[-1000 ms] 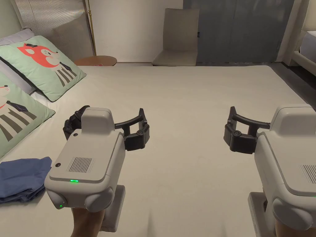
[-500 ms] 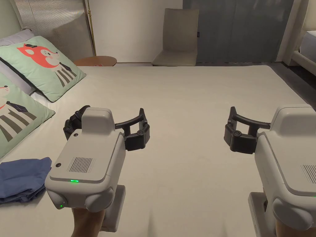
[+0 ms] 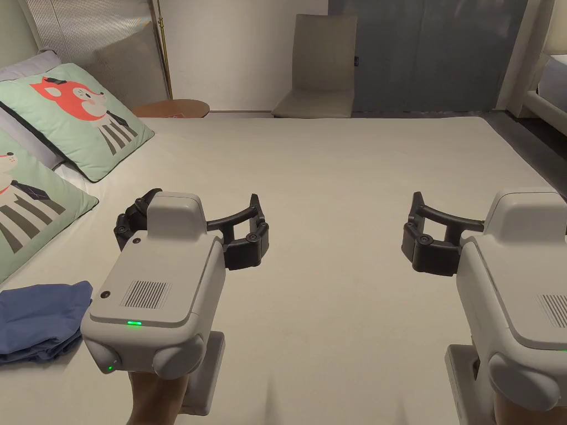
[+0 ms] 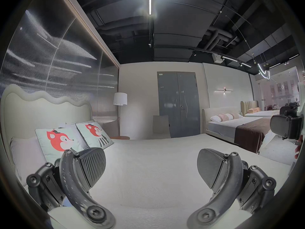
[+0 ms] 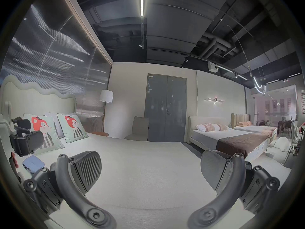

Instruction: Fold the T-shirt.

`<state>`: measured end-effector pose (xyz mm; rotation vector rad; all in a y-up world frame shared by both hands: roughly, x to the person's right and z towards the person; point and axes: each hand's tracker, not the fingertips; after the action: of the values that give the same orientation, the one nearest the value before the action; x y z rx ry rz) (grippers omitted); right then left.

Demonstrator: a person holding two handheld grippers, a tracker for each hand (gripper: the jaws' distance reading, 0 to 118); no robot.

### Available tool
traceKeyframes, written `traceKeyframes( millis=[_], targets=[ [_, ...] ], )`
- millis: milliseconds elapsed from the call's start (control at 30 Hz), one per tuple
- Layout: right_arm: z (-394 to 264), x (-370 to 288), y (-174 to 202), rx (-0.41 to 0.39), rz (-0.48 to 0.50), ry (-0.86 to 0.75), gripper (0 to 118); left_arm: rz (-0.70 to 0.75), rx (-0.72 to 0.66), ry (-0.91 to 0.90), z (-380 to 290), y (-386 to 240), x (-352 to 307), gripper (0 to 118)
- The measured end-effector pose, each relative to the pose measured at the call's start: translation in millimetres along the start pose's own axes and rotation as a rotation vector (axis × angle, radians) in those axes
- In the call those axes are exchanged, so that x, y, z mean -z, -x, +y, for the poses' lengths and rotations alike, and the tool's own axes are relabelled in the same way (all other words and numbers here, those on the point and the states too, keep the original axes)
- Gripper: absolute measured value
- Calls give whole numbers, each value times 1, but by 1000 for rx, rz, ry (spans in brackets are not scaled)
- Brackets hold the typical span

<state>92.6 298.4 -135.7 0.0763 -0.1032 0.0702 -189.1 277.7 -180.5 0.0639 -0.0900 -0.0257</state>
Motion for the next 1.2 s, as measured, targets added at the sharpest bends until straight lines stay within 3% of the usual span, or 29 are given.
traceKeyframes(
  millis=[367, 500, 567, 700, 1067, 1200],
  targets=[
    [6, 1, 0, 8, 5, 36, 118, -4, -6, -3, 3, 1, -1, 111],
    [12, 12, -4, 122, -6, 223, 118, -3, -7, -3, 3, 2, -1, 111],
    [19, 15, -5, 185, -81, 329, 118, -3, -7, -2, 1, 3, 0, 111],
    [29, 24, -5, 176, -258, 507, 118, -4, -8, -3, 2, 3, -1, 111],
    [24, 29, -18, 258, -207, 568, 118, -9, -9, -8, 3, 2, 1, 111],
    [22, 27, -15, 238, -199, 562, 118, -11, -9, -9, 3, 2, 1, 111]
  ],
)
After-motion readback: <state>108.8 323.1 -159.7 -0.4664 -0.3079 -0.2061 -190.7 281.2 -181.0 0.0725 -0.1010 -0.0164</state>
